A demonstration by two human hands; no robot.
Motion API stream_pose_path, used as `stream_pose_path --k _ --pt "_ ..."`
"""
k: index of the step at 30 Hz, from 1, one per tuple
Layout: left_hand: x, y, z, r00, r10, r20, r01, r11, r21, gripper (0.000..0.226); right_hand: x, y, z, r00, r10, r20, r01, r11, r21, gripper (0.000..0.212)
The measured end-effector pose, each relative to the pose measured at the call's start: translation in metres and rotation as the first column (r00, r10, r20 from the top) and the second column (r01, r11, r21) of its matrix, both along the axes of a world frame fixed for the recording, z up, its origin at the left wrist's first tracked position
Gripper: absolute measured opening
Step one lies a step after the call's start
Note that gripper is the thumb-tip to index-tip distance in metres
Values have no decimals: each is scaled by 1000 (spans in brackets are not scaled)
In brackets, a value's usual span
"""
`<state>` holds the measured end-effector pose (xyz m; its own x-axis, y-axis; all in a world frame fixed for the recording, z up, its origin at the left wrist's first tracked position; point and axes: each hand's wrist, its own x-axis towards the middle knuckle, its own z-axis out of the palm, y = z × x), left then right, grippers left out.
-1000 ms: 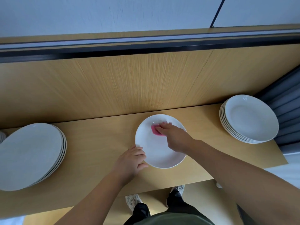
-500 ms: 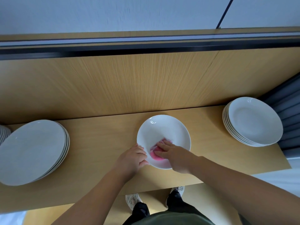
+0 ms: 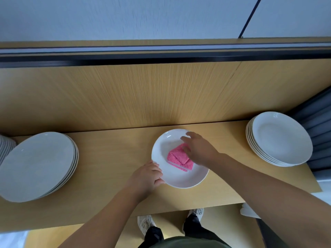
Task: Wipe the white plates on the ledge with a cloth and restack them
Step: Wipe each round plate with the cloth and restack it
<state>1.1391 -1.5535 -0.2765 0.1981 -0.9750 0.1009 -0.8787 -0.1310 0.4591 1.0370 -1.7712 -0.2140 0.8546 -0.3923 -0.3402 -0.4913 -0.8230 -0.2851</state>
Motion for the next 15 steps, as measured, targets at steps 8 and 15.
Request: stream_pose_path --k 8,15 --pt "-2 0 6 1000 1 9 -2 999 34 42 -21 30 -49 968 194 -161 -213 971 -108 65" --pt "-2 1 4 1000 -4 -7 4 994 108 28 2 35 -58 977 165 -132 -184 971 -150 64"
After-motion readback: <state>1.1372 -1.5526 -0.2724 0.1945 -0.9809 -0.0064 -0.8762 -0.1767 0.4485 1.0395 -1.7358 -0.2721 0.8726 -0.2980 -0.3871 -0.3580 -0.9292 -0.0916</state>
